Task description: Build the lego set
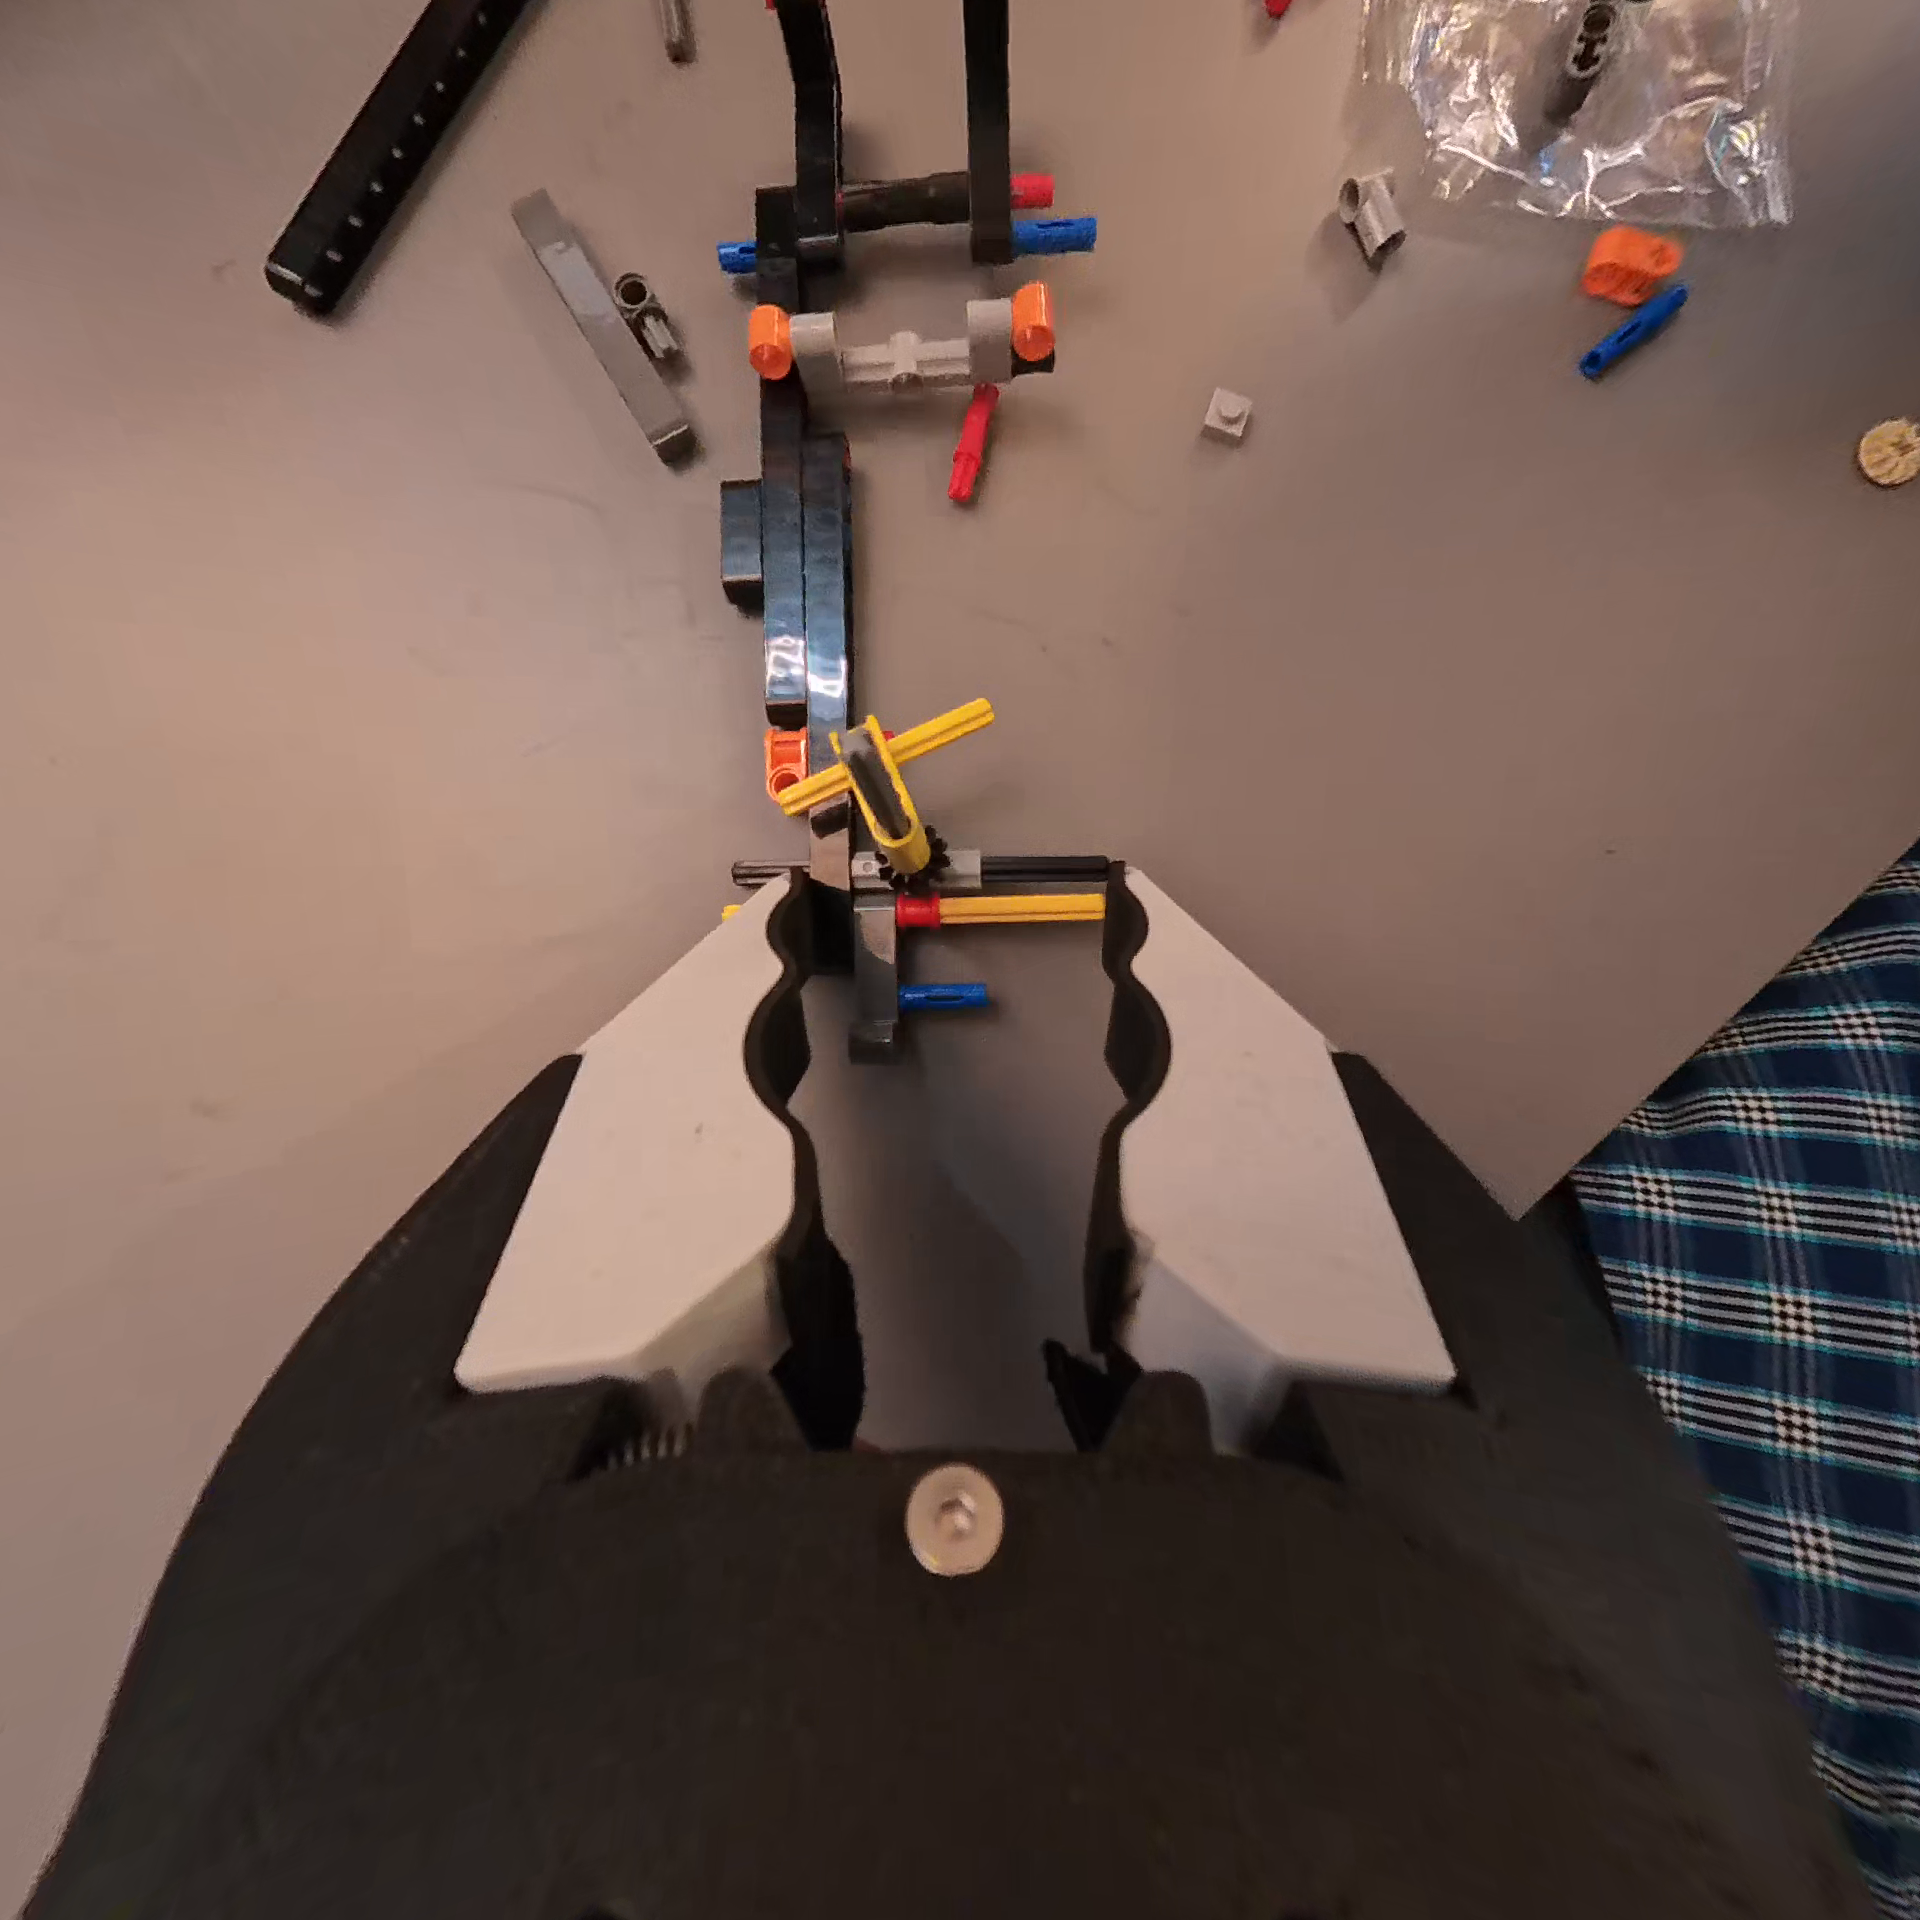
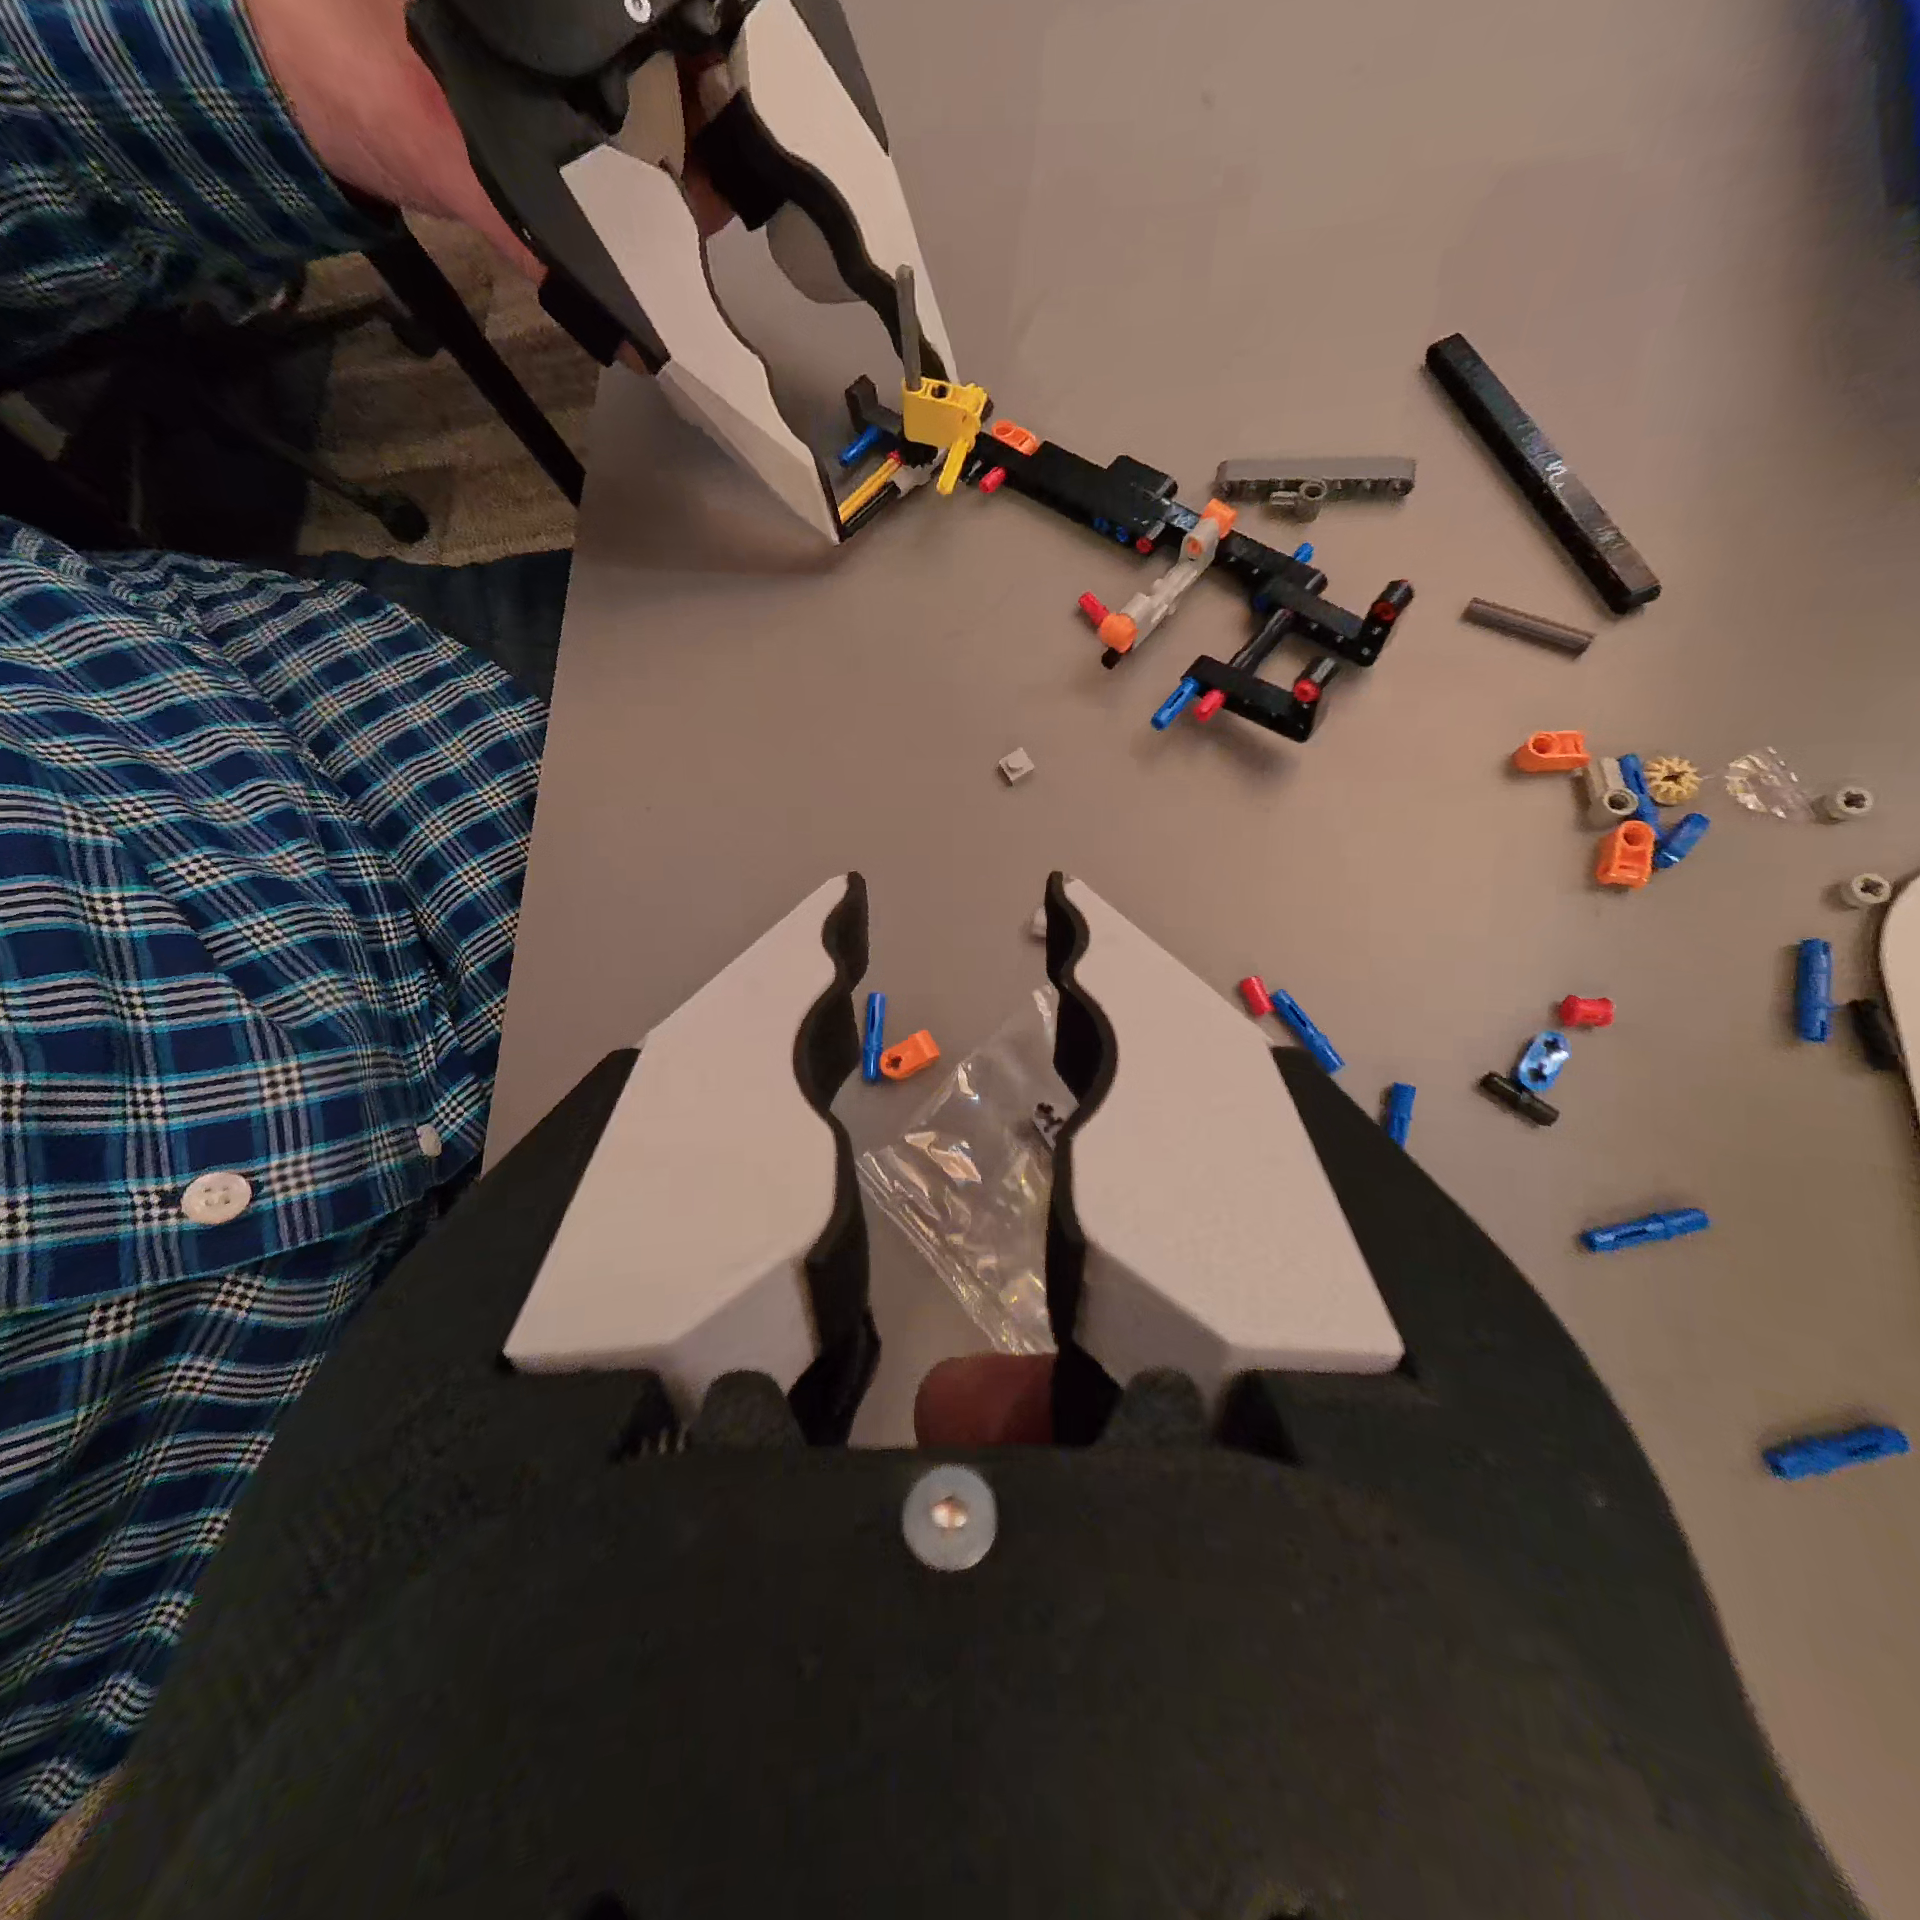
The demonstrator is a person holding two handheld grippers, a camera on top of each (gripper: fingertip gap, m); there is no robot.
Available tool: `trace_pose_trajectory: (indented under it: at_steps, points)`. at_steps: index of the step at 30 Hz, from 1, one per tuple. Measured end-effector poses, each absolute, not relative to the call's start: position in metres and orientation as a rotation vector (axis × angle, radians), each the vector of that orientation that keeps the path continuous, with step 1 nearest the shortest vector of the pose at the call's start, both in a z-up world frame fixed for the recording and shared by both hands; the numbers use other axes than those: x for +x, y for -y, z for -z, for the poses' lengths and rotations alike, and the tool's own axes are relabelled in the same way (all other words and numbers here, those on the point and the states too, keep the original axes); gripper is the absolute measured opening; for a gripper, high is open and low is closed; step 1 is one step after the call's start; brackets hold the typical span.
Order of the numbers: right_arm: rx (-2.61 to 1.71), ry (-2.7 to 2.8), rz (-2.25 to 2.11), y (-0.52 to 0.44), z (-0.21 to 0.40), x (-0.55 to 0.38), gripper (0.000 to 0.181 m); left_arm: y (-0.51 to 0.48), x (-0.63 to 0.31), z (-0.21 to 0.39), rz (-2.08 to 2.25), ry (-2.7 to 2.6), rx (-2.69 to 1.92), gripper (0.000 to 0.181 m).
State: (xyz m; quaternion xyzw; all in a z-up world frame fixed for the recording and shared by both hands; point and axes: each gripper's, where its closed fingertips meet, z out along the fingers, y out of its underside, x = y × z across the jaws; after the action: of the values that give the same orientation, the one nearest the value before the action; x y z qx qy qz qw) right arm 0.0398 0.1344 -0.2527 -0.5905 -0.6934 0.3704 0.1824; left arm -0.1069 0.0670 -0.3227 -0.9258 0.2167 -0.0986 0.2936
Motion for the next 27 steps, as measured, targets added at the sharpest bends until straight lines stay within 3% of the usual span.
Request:
trace_pose_trajectory:
  at_steps: [11, 19, 27]
  points:
    - [-1.639, 1.989, -1.065, -0.118, 0.255, 0.028, 0.035, -0.067, -0.105, 0.324, 0.227, -0.620, -2.455, 0.054]
    - [-1.608, 2.121, -1.025, -0.072, 0.281, -0.028, 0.046, -0.062, -0.101, 0.316, 0.322, -0.596, -2.426, 0.067]
    - [-1.717, 2.014, -1.093, -0.074, 0.287, -0.083, 0.048, -0.046, -0.122, 0.325, 0.248, -0.648, -2.487, 0.053]
